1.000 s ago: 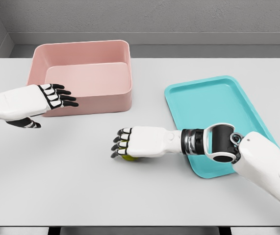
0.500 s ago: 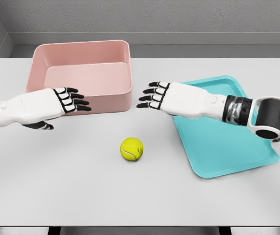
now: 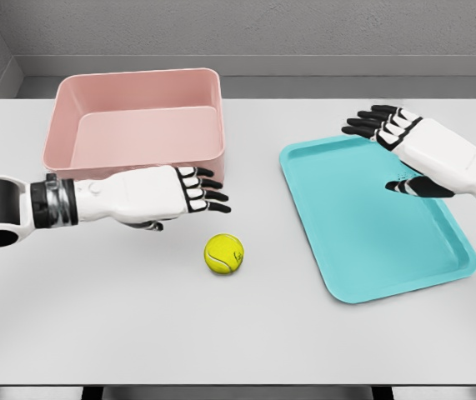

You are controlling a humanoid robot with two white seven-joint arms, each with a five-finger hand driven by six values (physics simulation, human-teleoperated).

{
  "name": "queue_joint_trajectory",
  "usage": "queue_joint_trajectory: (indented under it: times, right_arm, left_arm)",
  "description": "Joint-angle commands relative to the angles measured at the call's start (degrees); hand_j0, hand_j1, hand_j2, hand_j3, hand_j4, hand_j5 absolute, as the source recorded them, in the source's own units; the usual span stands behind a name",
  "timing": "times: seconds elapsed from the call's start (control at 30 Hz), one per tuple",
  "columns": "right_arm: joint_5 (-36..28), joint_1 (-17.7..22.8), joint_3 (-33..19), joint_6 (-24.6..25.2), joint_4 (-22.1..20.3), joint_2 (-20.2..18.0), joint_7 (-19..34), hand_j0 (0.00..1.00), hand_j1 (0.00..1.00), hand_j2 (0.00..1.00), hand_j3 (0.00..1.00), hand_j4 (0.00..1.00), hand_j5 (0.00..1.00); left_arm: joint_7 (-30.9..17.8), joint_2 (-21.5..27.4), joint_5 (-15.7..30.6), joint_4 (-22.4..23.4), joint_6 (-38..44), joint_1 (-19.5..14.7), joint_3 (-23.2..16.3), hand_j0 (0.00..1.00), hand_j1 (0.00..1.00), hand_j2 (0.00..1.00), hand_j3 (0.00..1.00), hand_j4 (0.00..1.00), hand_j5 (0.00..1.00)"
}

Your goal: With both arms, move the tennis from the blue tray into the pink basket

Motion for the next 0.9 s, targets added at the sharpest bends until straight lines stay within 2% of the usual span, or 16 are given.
queue_joint_trajectory:
  times: [0.0, 0.23, 0.5, 0.87]
  right_arm:
    - [-2.38, 0.00, -0.81, 0.13, -0.15, 0.27, -0.21, 1.00, 1.00, 1.00, 1.00, 1.00, 1.00]
    - [-2.73, 4.13, -3.27, 0.13, 0.29, 0.27, 0.14, 1.00, 1.00, 1.00, 1.00, 1.00, 1.00]
    - [-2.64, 4.31, -3.18, 0.13, 0.38, 0.36, 0.15, 1.00, 1.00, 1.00, 1.00, 1.00, 1.00]
    - [-2.64, 4.31, -3.18, 0.13, 0.29, 0.36, 0.15, 1.00, 1.00, 1.00, 1.00, 1.00, 1.00]
  left_arm:
    - [-0.03, -1.46, 0.46, 0.06, 0.06, 0.00, -1.30, 1.00, 1.00, 1.00, 1.00, 1.00, 1.00]
    - [0.06, -2.26, 0.73, 0.23, 0.06, -0.70, -3.85, 1.00, 1.00, 1.00, 1.00, 1.00, 1.00]
    - [0.06, -4.19, 1.34, 0.50, 0.06, -1.14, -7.36, 1.00, 1.00, 1.00, 1.00, 1.00, 1.00]
    - [-0.03, -5.07, 1.08, 1.20, 0.06, -0.53, -8.24, 1.00, 1.00, 1.00, 1.00, 1.00, 1.00]
